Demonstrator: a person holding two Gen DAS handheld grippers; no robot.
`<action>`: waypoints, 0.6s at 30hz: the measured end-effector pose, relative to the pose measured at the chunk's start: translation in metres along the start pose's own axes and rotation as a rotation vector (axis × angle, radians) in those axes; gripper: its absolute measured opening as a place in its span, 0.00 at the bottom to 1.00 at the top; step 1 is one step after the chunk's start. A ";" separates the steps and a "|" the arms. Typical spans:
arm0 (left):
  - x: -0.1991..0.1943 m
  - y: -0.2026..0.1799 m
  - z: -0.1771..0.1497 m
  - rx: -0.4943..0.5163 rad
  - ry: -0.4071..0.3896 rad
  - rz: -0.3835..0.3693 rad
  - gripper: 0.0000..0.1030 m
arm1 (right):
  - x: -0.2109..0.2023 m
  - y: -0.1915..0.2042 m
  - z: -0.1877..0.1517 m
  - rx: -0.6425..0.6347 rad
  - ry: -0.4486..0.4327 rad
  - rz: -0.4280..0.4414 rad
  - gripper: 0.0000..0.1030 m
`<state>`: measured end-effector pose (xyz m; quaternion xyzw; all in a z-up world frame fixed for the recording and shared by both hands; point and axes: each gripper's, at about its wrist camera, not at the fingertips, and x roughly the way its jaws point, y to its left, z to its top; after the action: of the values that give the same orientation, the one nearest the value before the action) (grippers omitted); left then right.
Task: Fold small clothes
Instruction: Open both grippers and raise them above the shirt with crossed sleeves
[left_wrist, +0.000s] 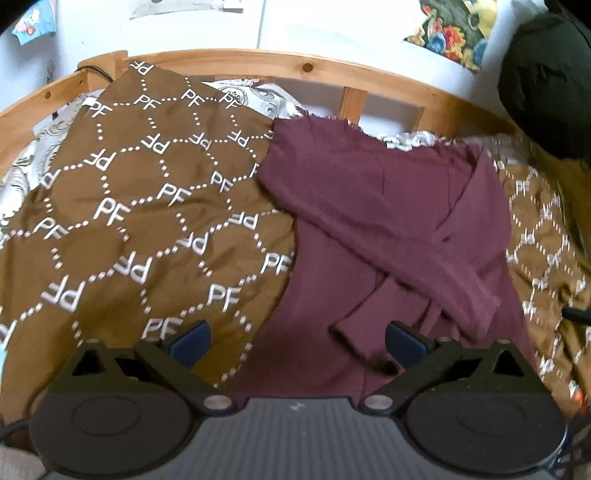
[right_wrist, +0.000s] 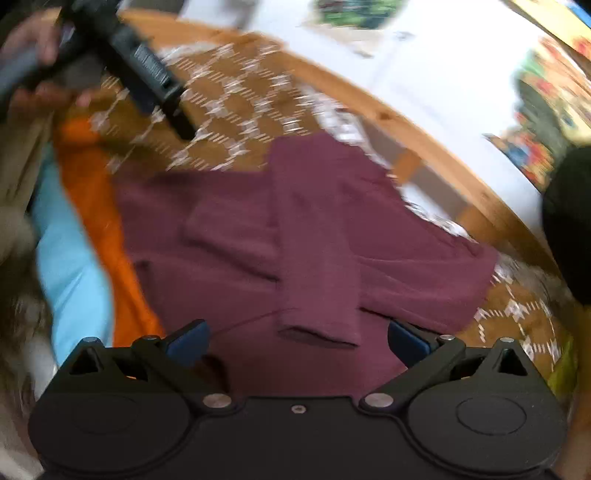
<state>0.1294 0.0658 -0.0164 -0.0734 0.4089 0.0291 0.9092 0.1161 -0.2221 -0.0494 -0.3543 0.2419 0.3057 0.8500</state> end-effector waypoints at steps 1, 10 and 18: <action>-0.001 -0.001 -0.003 0.011 0.002 0.013 0.99 | 0.003 0.009 0.000 -0.044 0.014 0.004 0.99; 0.008 -0.021 -0.010 0.114 0.026 0.034 0.99 | 0.029 0.049 -0.004 -0.207 0.087 0.051 0.98; 0.014 -0.030 -0.013 0.143 0.029 -0.025 0.99 | 0.051 0.050 -0.007 -0.189 0.182 0.012 0.96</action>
<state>0.1328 0.0341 -0.0321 -0.0137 0.4223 -0.0125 0.9063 0.1158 -0.1819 -0.1085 -0.4576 0.2902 0.2988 0.7855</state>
